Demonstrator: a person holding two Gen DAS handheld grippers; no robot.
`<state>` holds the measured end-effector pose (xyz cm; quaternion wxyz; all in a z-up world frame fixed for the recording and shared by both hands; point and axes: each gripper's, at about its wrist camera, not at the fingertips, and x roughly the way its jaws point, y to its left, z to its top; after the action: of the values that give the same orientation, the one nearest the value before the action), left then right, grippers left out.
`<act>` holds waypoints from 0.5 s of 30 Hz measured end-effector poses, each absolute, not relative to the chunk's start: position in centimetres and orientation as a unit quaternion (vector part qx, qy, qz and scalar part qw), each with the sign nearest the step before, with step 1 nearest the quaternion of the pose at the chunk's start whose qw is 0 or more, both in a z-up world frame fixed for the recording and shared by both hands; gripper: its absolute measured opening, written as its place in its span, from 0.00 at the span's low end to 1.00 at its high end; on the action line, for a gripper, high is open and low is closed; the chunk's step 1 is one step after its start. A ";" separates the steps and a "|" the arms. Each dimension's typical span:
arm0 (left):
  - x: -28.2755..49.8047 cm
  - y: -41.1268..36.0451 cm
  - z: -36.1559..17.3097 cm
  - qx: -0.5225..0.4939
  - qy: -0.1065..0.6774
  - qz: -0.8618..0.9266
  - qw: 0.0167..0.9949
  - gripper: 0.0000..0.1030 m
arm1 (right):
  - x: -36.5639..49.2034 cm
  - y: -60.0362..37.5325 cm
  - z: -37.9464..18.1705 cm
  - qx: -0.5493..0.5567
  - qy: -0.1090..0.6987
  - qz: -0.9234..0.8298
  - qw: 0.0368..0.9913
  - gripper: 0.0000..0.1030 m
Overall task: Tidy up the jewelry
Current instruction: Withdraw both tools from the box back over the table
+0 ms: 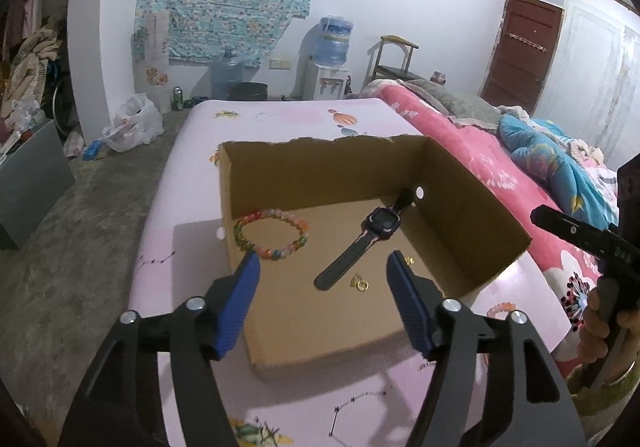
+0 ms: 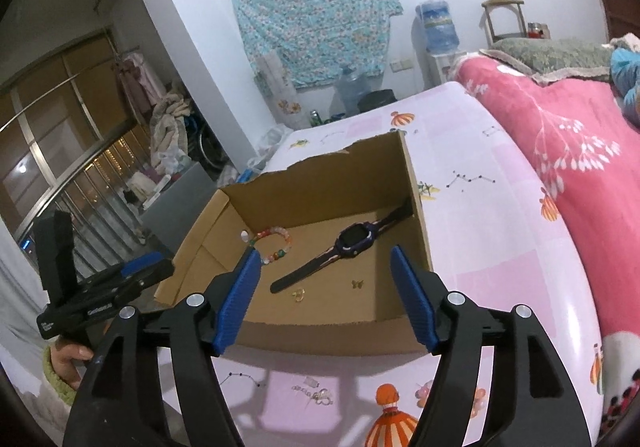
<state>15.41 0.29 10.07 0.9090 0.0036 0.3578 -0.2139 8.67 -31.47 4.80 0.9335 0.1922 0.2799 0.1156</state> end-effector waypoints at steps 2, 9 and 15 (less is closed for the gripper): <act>14.6 0.8 10.1 0.001 0.357 -0.213 0.909 0.69 | 8.5 -31.5 4.8 0.192 0.280 0.117 0.933 0.64; 11.9 1.9 9.7 0.005 0.360 -0.203 0.911 0.75 | 7.6 -31.8 4.7 0.191 0.279 0.117 0.934 0.64; 10.3 1.9 8.3 0.006 0.376 -0.196 0.905 0.76 | 4.9 -33.0 3.5 0.175 0.289 0.100 0.936 0.64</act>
<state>10.33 1.86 8.28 0.9054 0.0064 0.3763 -0.1965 4.94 -33.01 3.53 0.9359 0.1754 0.2887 0.1001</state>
